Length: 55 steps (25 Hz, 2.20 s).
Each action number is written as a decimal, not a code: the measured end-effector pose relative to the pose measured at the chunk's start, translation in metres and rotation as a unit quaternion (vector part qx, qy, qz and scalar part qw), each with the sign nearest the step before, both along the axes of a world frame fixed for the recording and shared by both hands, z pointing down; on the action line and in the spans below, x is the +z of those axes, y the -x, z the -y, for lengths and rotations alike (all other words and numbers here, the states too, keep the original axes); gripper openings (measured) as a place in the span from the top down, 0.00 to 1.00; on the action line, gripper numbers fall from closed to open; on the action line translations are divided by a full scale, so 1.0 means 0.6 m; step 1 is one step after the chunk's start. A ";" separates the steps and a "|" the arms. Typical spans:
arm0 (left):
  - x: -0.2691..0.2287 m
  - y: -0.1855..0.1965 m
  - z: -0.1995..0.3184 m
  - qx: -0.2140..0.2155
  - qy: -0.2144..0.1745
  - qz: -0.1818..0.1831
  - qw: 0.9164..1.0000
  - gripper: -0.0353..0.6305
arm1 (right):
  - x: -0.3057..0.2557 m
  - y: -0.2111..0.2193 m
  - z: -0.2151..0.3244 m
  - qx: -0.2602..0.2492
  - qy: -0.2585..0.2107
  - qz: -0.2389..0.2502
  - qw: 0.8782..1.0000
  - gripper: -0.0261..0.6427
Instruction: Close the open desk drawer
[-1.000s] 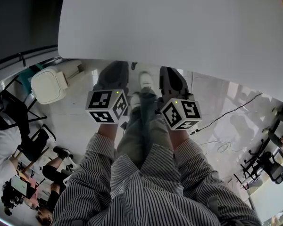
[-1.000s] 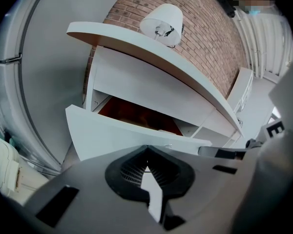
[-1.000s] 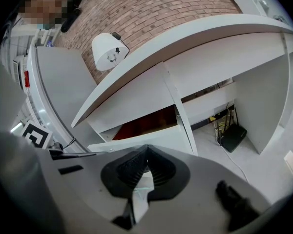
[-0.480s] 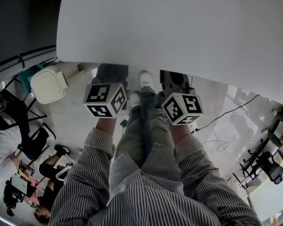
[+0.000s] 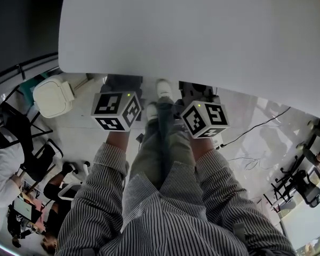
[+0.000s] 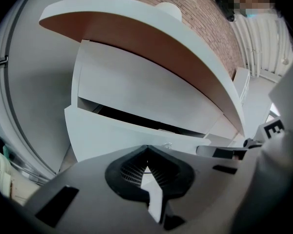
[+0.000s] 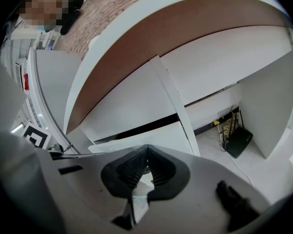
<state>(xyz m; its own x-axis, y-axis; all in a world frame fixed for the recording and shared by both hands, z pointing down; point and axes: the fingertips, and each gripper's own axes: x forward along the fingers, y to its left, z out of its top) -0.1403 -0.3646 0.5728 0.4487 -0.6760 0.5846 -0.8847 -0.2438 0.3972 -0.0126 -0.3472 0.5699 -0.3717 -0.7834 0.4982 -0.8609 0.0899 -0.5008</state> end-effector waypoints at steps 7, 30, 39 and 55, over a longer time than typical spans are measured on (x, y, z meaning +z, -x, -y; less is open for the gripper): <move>0.000 0.000 0.006 -0.005 -0.001 -0.006 1.000 0.93 | 0.001 0.000 0.006 -0.001 -0.004 0.003 1.000 0.94; -0.063 0.012 -0.052 -0.023 -0.038 -0.009 0.999 0.93 | -0.043 0.020 -0.045 -0.026 -0.021 0.027 0.999 0.94; -0.132 0.015 -0.115 -0.003 -0.071 -0.010 0.997 0.93 | -0.120 0.023 -0.116 -0.061 -0.056 0.004 0.997 0.94; -0.325 -0.008 -0.246 0.028 -0.125 -0.030 0.991 0.93 | -0.314 0.050 -0.247 -0.094 -0.118 -0.025 0.988 0.94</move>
